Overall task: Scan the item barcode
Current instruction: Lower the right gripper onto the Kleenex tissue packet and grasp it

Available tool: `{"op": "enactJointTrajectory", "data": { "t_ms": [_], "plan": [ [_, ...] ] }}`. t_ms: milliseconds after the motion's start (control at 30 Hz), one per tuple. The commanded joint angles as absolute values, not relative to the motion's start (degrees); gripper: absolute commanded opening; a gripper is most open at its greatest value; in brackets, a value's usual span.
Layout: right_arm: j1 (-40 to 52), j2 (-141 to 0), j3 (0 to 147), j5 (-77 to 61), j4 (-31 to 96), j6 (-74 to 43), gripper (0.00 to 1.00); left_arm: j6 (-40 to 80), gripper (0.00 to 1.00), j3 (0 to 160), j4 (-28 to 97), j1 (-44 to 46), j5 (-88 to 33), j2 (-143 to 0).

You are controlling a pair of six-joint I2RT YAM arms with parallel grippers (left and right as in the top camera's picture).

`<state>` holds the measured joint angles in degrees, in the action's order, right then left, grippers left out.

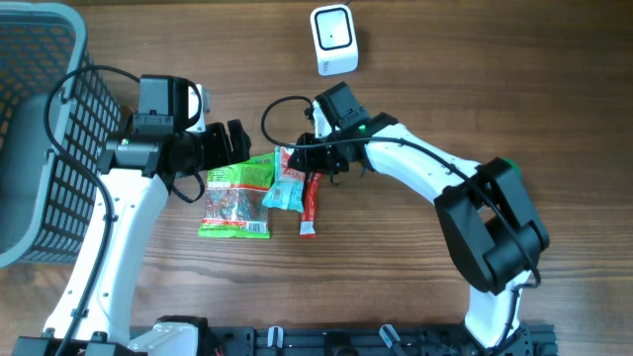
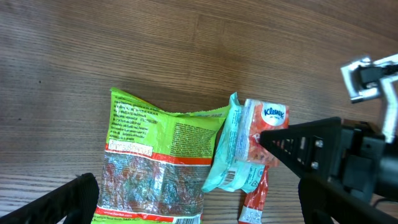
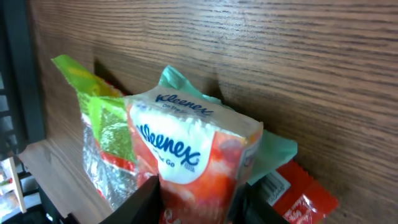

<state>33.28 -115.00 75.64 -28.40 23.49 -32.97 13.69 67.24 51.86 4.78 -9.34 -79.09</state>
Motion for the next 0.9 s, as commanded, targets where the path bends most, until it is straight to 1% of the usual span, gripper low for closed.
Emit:
{"op": "enactJointTrajectory", "data": {
  "t_ms": [0,67,233,300,333,367,500,600,867],
  "plan": [
    [32.93,-109.47,75.31,-27.83,23.88,-31.29,0.23,14.17,1.0,67.44,51.75,5.04,-9.98,-79.24],
    [32.93,-107.7,75.31,-25.93,25.15,-29.95,0.21,14.17,1.0,67.44,51.75,5.04,-9.98,-79.24],
    [32.93,-105.25,75.31,-16.67,31.88,-23.51,0.21,14.2,1.0,67.44,51.75,5.04,-9.98,-79.24],
    [32.93,-104.97,75.31,-7.77,36.03,-21.17,0.22,14.17,1.0,67.44,51.75,5.04,-9.98,-79.24],
    [32.93,-104.99,75.31,0.67,39.48,-21.04,0.22,14.17,1.0,67.44,51.75,5.04,-9.98,-79.24],
    [32.93,-105.01,75.31,6.04,41.69,-21.04,0.22,14.2,1.0,67.44,51.75,5.04,-9.98,-79.24],
    [32.93,-105.01,75.31,21.45,48.66,-21.23,0.21,14.17,1.0,67.44,51.75,5.04,-9.98,-79.24],
    [32.93,-105.06,75.31,25.43,51.86,-23.03,0.19,14.2,1.0,67.44,51.75,5.04,-9.98,-79.24],
    [32.93,-106.45,75.29,25.69,53.06,-24.32,0.19,14.17,1.0,67.44,51.75,5.04,-9.98,-79.24]
  ]
}}
